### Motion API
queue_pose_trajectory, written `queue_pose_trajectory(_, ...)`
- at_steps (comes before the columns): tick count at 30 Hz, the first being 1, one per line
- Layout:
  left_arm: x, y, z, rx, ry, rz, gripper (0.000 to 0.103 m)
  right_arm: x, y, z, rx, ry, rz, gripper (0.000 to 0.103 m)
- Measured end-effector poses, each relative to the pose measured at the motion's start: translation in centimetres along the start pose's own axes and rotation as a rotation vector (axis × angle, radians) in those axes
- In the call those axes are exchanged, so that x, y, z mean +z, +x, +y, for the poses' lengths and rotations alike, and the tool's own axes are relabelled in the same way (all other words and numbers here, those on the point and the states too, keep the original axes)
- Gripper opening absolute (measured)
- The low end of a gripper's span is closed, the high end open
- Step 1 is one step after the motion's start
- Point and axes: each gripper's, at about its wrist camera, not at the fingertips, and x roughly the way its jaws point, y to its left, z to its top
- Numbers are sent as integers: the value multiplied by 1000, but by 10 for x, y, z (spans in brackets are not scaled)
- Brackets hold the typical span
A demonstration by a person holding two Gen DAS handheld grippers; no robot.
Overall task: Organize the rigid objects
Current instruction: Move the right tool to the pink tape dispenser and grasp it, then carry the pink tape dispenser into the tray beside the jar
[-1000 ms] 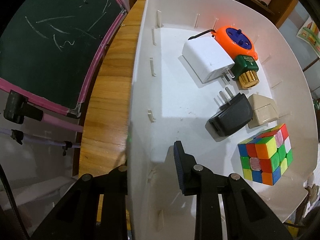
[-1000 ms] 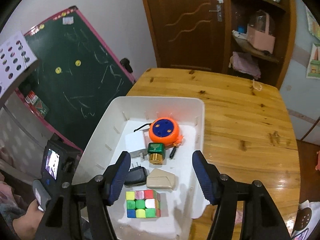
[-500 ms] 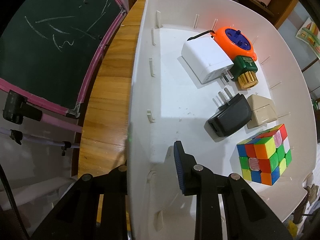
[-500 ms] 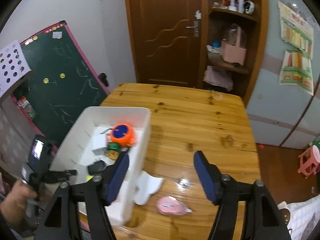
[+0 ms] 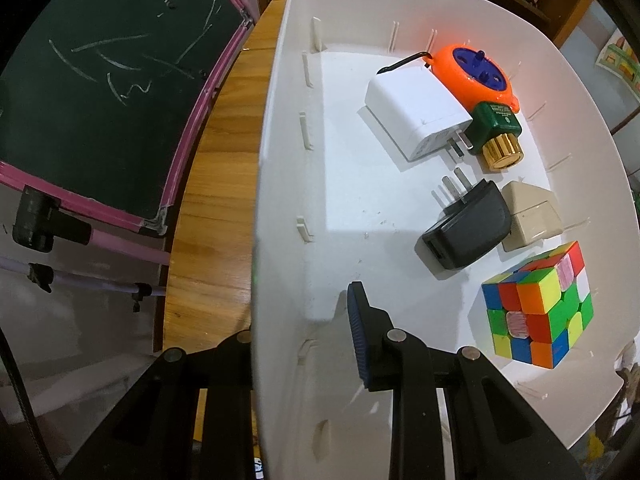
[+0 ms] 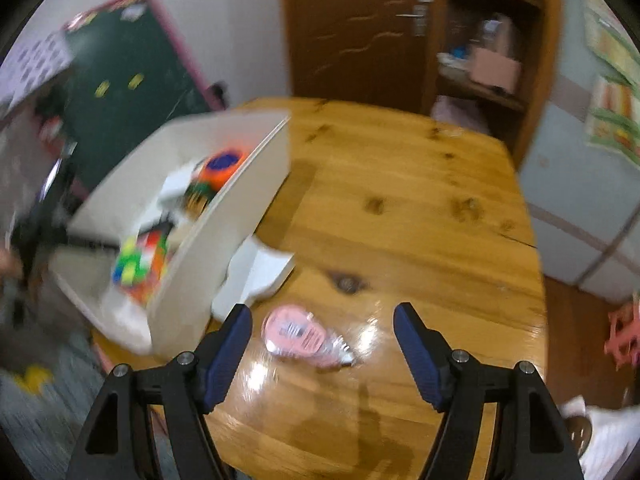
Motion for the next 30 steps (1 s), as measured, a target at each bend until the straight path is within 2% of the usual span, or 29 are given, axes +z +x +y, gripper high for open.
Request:
queue_pose_trajectory(6,-1,-1,0,20,-14,-6,28,-13,33,16,61,-177,37,74)
queue_pose_trajectory(11,-1,-1,-1,39,-22,5,28,-10,55,12,99,-206,66,74)
queue_pose_trajectory(16,1,2,1,47,-30,13,28,-7,74,2,174,-227,105,74)
queue_pose_trajectory(21,3,6,3,56,-32,22,28,-5,76,2,209,-296,93,73)
queue_pose_trajectory(25,3,6,3,58,-33,23,28,-7,74,3,216,-329,68,55)
queue_pose_trajectory(30,2,6,4,62,-35,23,28,-2,73,-4,241,-237,70,51)
